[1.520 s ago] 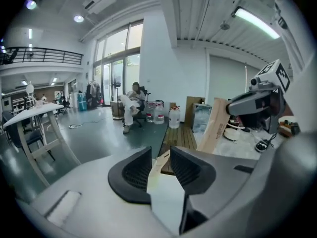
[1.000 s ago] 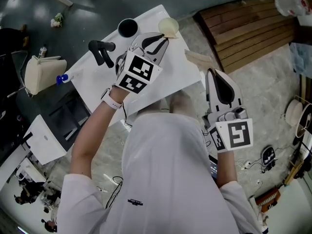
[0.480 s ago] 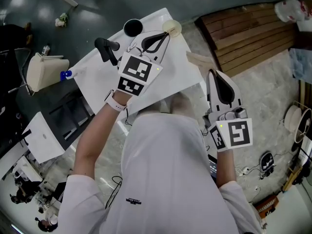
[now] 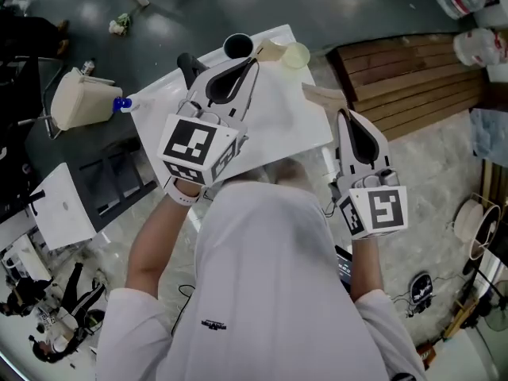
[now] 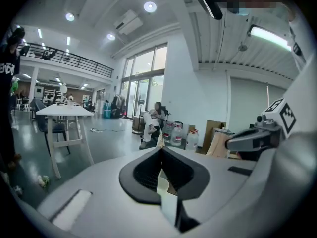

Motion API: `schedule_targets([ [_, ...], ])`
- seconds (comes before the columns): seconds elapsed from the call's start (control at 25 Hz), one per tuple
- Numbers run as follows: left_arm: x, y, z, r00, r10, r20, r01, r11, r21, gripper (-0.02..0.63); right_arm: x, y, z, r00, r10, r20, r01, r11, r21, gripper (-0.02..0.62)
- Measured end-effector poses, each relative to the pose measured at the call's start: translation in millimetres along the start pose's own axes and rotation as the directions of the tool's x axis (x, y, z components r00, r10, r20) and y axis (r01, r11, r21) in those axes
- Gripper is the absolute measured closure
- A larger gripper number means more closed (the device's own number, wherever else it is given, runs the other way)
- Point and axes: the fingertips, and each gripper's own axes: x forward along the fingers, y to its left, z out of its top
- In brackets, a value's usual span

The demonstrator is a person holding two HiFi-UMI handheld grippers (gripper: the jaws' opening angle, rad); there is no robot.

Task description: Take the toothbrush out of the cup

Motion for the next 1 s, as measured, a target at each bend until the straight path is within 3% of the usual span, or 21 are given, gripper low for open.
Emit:
schedule_targets([
  [0.24, -55, 5, 14, 0.993, 0.112, 0.032, -0.111, 0.993, -0.044, 0.600, 10, 10, 13, 0.999, 0.049, 0.014, -0.049, 0.998, -0.029, 0.589],
  [0.56, -115, 17, -13, 0.966, 0.257, -0.037, -0.259, 0.958, -0.122, 0.600, 28, 37, 23, 0.988, 0.152, 0.010, -0.150, 0.986, -0.070, 0.589],
  [1.0, -165, 25, -39, 0.938, 0.342, -0.052, -0.345, 0.919, -0.189, 0.600, 43, 76, 31, 0.969, 0.249, -0.009, -0.247, 0.956, -0.159, 0.589],
])
